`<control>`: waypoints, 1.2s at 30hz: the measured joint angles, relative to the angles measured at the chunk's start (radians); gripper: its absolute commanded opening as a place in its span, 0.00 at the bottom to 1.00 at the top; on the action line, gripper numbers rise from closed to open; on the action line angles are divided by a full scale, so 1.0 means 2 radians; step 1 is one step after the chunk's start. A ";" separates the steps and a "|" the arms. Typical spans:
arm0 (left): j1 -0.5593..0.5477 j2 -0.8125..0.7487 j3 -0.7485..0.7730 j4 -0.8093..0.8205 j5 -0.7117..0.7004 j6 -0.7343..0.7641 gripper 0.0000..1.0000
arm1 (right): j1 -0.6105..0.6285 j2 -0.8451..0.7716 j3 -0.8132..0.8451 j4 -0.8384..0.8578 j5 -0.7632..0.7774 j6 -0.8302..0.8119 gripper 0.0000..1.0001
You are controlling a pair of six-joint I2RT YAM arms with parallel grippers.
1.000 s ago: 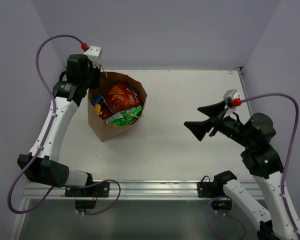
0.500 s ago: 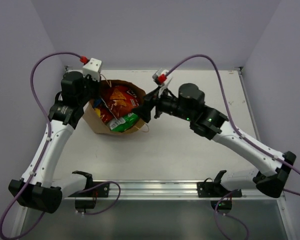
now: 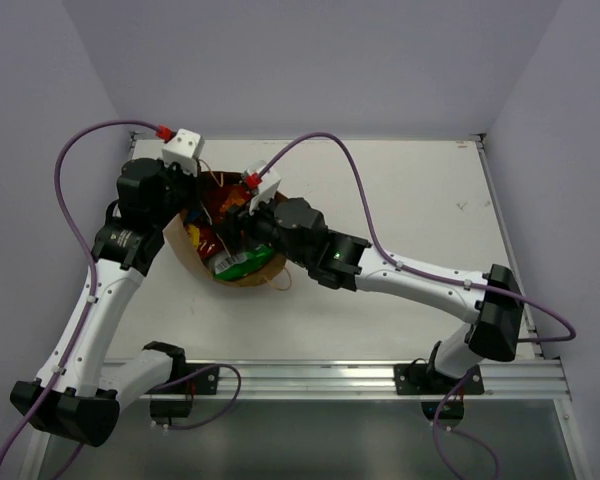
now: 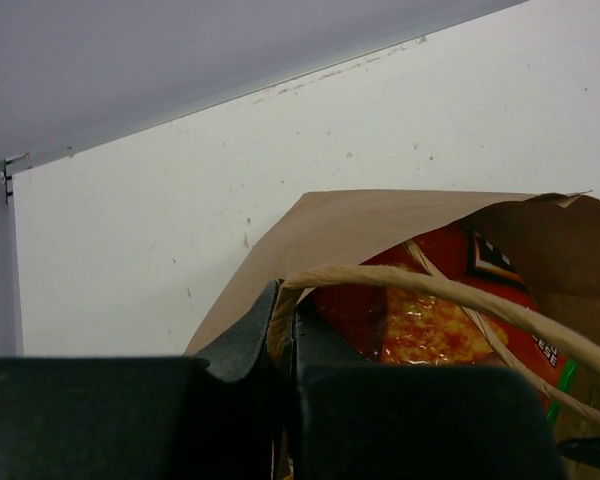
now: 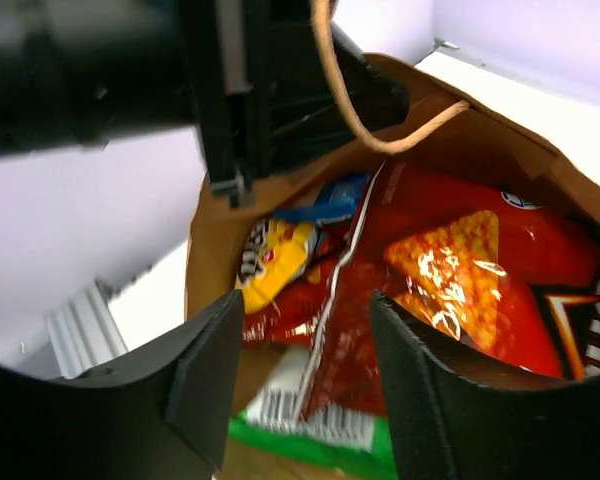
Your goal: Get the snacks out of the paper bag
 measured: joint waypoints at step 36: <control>-0.011 0.010 0.040 -0.074 -0.024 -0.069 0.00 | 0.007 0.145 0.047 0.009 -0.022 0.209 0.65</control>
